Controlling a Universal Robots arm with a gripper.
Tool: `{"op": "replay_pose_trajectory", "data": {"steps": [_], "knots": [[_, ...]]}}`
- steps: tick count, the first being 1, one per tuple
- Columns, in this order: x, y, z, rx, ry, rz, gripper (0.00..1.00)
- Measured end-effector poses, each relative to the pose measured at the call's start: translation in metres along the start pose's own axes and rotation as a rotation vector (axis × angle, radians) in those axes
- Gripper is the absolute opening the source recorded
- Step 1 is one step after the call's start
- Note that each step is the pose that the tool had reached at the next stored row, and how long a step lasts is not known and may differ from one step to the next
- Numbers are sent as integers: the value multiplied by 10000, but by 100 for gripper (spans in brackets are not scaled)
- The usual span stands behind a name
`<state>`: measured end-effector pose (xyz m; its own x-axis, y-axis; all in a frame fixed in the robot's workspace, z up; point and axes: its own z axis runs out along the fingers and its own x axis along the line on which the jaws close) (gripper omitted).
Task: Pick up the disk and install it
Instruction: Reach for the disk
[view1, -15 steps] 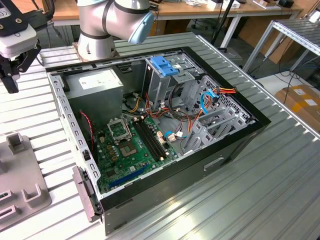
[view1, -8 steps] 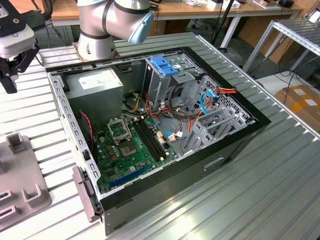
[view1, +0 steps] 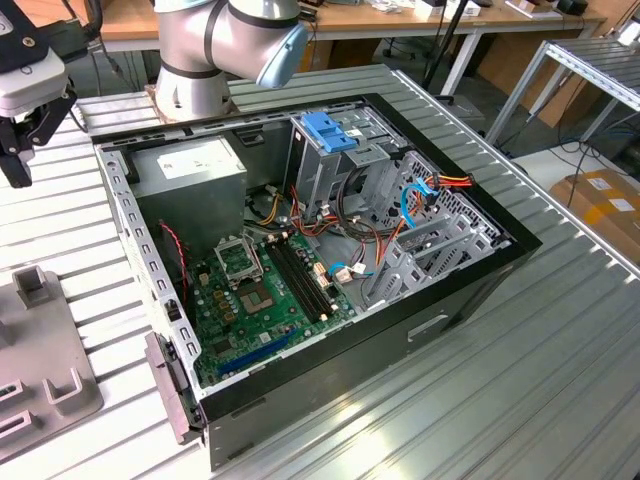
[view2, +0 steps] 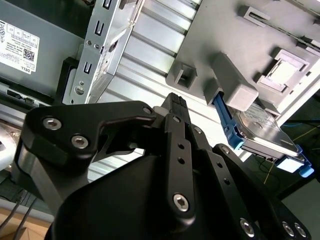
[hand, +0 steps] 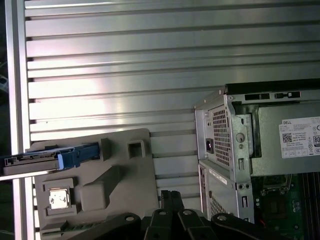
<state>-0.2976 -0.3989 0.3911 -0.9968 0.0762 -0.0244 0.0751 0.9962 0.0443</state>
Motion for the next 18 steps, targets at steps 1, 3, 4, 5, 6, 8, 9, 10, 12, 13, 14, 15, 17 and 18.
{"op": "replay_pose_trajectory", "data": {"steps": [1,3,4,5,6,8,9,10,12,13,14,15,17,18], "knots": [[10,-1,0,0,0,2,11],[44,-3,0,-1,-1,0,11],[64,-5,0,0,0,-1,11],[82,-6,-1,0,0,0,11],[110,-8,-1,0,-1,0,11],[155,-12,-2,0,0,0,11],[174,-13,-2,0,0,0,11],[196,-15,-2,0,-1,0,11],[227,-17,-3,0,0,0,11],[242,-18,-4,0,-1,0,11],[250,-19,-4,0,0,0,11],[258,-20,-4,0,-1,0,11],[288,-22,-5,0,0,-1,11],[316,-24,-5,0,0,0,11]]}}
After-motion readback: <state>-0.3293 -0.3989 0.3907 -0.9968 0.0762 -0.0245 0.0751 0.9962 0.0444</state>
